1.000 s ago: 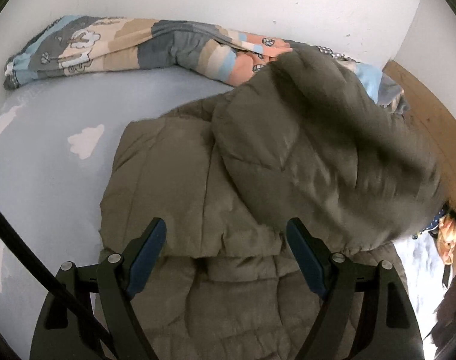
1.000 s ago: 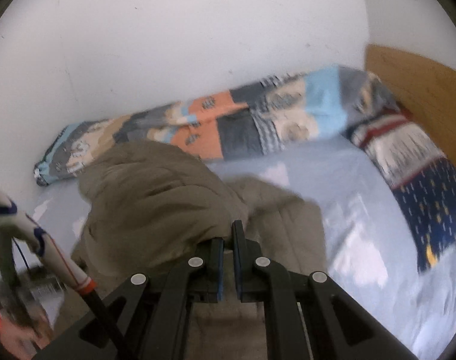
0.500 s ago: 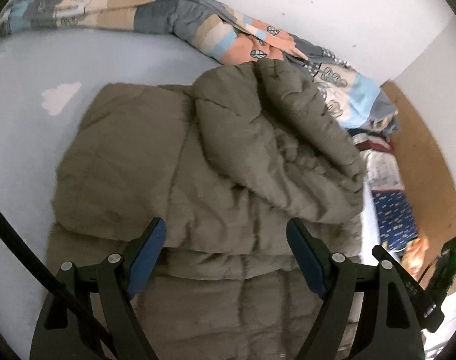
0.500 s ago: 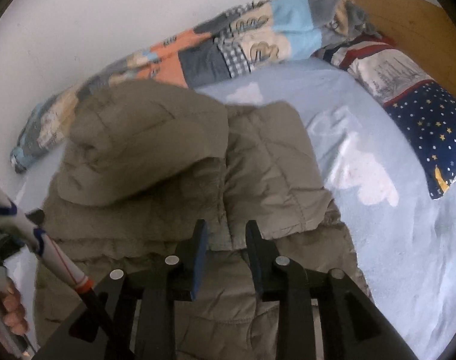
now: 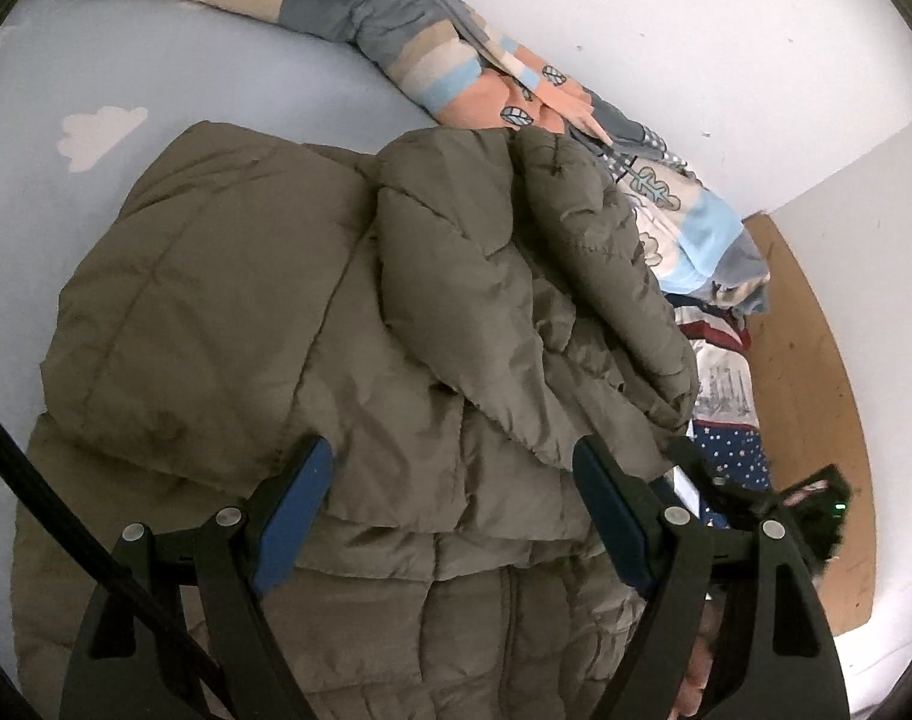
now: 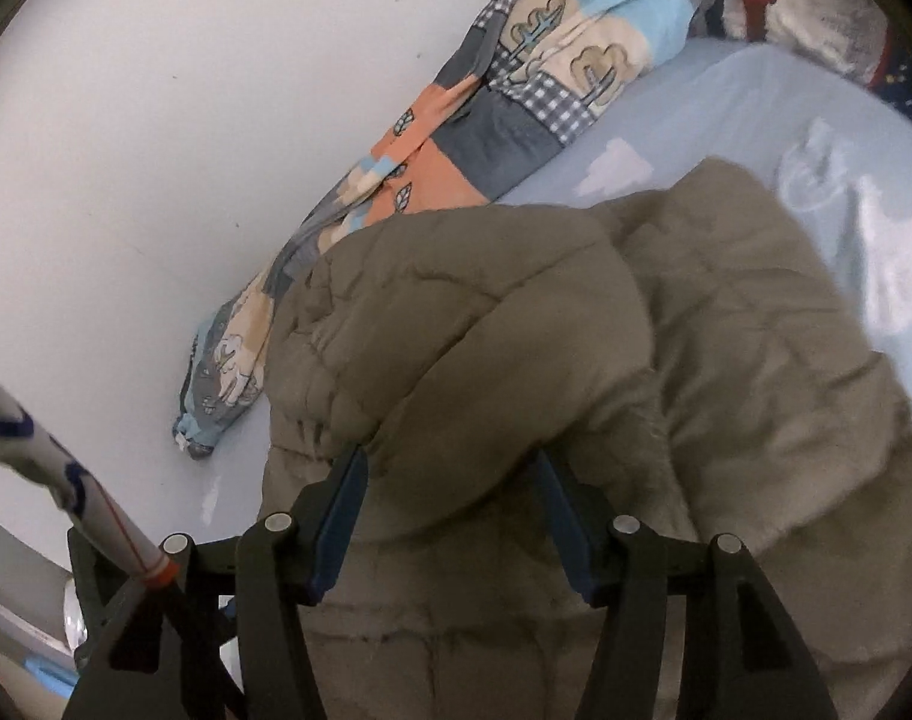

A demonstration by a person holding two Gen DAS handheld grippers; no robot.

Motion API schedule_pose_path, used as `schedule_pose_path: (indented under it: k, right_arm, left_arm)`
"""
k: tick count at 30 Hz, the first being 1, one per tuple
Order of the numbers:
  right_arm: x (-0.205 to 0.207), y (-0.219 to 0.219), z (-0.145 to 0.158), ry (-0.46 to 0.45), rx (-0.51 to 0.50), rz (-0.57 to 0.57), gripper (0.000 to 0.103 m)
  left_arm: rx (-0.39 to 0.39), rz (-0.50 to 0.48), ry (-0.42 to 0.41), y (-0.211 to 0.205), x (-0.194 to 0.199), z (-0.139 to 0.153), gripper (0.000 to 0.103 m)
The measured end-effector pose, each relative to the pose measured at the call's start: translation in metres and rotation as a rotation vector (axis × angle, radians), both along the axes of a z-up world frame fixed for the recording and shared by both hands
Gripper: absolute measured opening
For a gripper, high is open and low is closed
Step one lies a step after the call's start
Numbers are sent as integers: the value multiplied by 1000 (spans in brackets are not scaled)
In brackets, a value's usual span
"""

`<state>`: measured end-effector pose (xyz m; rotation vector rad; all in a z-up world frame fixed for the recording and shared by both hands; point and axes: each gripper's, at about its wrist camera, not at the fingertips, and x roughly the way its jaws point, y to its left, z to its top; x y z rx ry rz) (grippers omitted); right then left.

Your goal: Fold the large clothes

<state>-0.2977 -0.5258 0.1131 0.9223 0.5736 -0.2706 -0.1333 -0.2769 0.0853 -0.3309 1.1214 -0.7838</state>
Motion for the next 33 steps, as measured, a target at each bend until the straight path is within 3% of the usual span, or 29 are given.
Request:
schedule_pose_path:
  k: [2, 3, 4, 5, 8, 14, 18, 21, 27, 31, 33]
  right_arm:
    - [6, -1, -11, -34, 42, 11, 62]
    - [10, -3, -14, -43, 66, 29, 56]
    - [12, -1, -16, -41, 77, 46, 26]
    - [14, 3, -13, -36, 64, 57, 12]
    - [6, 9, 8, -79, 49, 57, 9]
    - [-22, 18, 45, -176, 98, 69, 9]
    - [-37, 22, 47, -191, 166, 98, 9]
    - [-52, 22, 43, -235, 273, 113, 9]
    - [-71, 11, 53, -305, 310, 92, 8]
    - [-65, 13, 51, -281, 327, 120, 8]
    - [-59, 16, 48, -256, 320, 139, 8]
  left_arm:
    - [-7, 1, -1, -1, 0, 0, 81]
    - [-9, 2, -2, -1, 1, 0, 81]
    - [-9, 3, -3, -2, 2, 0, 81]
    - [-12, 4, -3, -2, 2, 0, 81]
    - [-36, 8, 4, -2, 2, 1, 81]
    - [-164, 14, 69, 3, 2, 1, 81]
    - [-229, -14, 99, -4, -3, 0, 81]
    - [-256, -38, 126, -14, -10, -4, 81]
    - [-367, -84, 227, -28, -26, -18, 81]
    - [-426, -51, 212, -21, -24, -17, 80]
    - [-428, -13, 166, -11, -23, -12, 70]
